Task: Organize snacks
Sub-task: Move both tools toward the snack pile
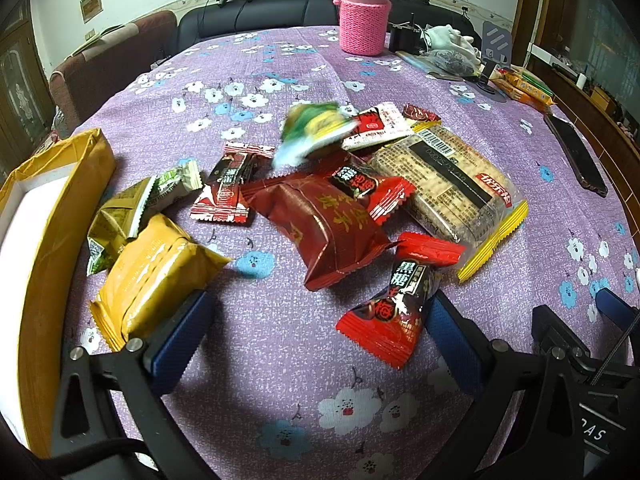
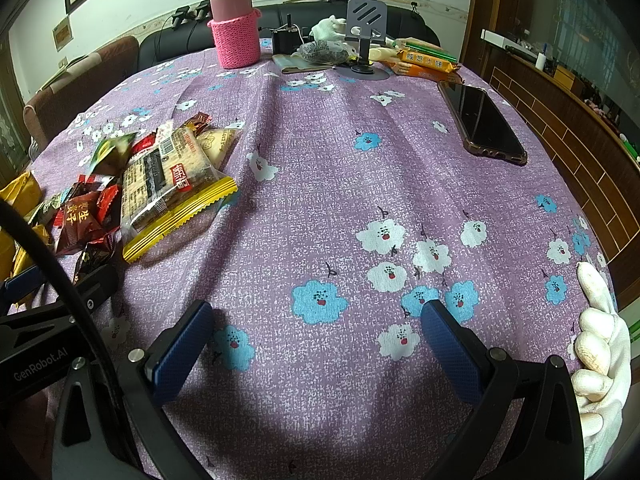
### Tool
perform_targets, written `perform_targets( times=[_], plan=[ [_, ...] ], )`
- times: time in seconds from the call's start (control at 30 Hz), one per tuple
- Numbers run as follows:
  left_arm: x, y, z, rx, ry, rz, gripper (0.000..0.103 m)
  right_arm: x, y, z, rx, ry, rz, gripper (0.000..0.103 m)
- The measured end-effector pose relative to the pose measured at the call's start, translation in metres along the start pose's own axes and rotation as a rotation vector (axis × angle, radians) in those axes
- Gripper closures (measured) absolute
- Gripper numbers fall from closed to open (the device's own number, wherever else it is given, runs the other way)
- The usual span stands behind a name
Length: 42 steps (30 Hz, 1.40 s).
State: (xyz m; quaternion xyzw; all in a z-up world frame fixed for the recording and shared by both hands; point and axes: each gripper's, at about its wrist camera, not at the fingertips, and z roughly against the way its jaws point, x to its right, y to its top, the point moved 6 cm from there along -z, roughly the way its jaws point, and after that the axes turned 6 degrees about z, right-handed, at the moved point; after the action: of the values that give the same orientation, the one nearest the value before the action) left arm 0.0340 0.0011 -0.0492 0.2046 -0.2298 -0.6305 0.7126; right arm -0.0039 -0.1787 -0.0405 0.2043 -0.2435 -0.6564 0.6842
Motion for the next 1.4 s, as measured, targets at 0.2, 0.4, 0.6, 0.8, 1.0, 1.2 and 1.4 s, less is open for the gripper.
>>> perform_targets(
  times=[0.2,0.4,0.6,0.8,1.0,1.2,1.4],
  plan=[
    [0.0,0.0,0.0,0.0,0.0,0.0,0.0,0.0,0.0,0.0,0.0,0.0,0.0,0.0],
    [0.0,-0.001,0.001,0.0,0.014,0.016,0.0,0.0,0.0,0.0,0.0,0.0,0.0,0.0],
    [-0.003,-0.006,0.004,-0.042,-0.018,-0.03,0.0,0.0,0.0,0.0,0.001,0.002,-0.002,0.0],
    [0.002,-0.018,0.012,-0.069,-0.059,-0.095,0.0,0.001,0.002,-0.001,-0.001,0.002,-0.005,0.0],
    [0.0,-0.039,0.031,-0.101,-0.141,-0.144,0.0,0.001,0.002,-0.006,-0.049,0.013,-0.002,0.0],
    [-0.017,-0.054,0.065,-0.175,-0.343,-0.098,0.033,0.004,-0.002,-0.001,-0.003,0.022,-0.022,0.0],
    [-0.068,-0.037,0.129,0.061,-0.415,-0.038,0.004,-0.002,0.0,0.011,0.004,-0.009,-0.035,0.013]
  ],
)
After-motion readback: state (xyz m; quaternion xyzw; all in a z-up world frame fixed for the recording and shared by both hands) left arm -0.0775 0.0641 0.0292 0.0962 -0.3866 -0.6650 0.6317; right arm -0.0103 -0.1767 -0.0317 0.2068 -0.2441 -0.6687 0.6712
